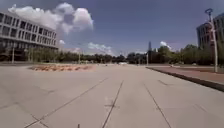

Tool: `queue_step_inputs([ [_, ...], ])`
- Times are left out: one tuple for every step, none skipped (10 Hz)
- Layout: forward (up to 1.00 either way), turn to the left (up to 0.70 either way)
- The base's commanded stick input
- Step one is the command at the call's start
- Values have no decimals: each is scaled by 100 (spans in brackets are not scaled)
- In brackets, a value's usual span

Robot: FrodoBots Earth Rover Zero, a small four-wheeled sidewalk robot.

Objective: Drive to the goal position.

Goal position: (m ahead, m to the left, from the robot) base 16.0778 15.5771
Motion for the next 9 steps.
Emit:
queue_step_inputs([
  [85,0],
  [85,0],
  [85,0],
  [85,0],
  [85,0],
  [85,0],
  [85,0],
  [85,2],
  [85,0],
])
